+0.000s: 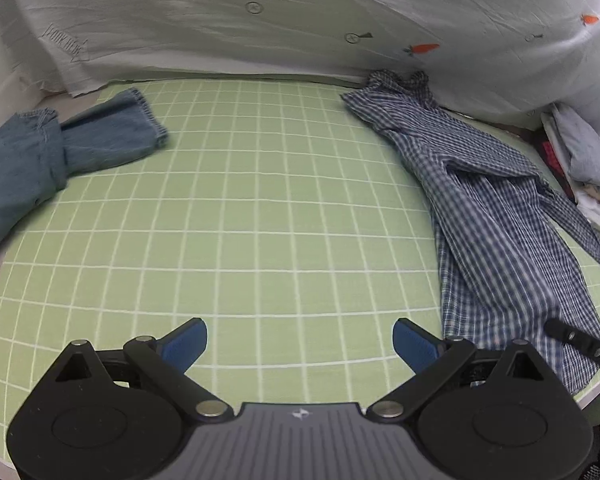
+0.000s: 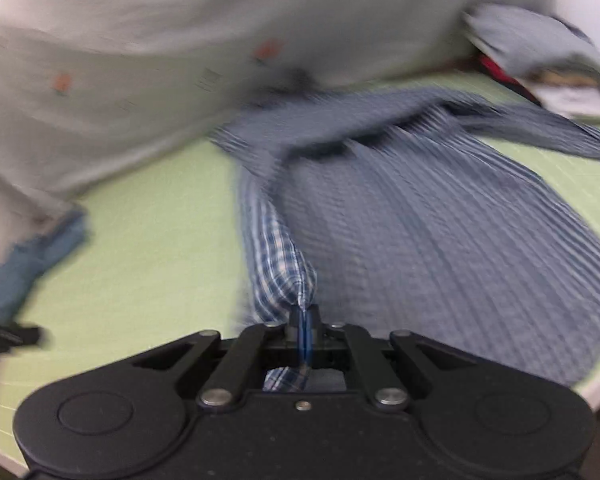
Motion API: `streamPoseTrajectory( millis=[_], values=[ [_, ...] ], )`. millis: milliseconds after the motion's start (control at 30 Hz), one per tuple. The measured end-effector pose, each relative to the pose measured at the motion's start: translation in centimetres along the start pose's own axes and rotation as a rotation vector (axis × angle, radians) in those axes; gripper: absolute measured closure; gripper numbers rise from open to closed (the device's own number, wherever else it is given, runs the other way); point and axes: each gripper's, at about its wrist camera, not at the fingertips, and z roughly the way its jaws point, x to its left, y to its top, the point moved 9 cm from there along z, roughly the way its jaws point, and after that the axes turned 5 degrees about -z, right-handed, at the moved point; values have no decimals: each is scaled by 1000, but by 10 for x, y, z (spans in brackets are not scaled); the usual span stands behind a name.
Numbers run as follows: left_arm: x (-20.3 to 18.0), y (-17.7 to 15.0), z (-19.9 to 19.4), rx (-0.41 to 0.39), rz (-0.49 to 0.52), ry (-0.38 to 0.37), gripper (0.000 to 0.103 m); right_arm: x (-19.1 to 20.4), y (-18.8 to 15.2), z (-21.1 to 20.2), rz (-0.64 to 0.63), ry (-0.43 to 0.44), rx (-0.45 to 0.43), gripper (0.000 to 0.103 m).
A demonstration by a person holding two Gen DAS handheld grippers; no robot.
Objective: Fold clothes
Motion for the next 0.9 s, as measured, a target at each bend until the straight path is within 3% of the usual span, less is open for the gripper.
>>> streamPoseTrajectory(
  millis=[67,200,367,433,467,533,900],
  values=[
    [-8,-2,3,12,0,12,4,-21,-18,22,-34,-63,82,101],
    [-17,0,10,23,-45,43,4,-30,-34,39,-82,-58,174,98],
    [-30,13,17,11,-114,86,4,-40,-13,32,-84,-7,162,52],
    [-36,18,20,6,-141,103,4,-53,3,29,-56,23,139,44],
    [-38,20,21,2,-154,110,4,-62,13,28,-51,20,127,36],
    [-45,27,27,-11,-179,120,4,-80,32,29,-41,2,103,29],
    [-81,70,73,-26,-271,192,4,-191,127,69,83,-19,28,22]
  ],
)
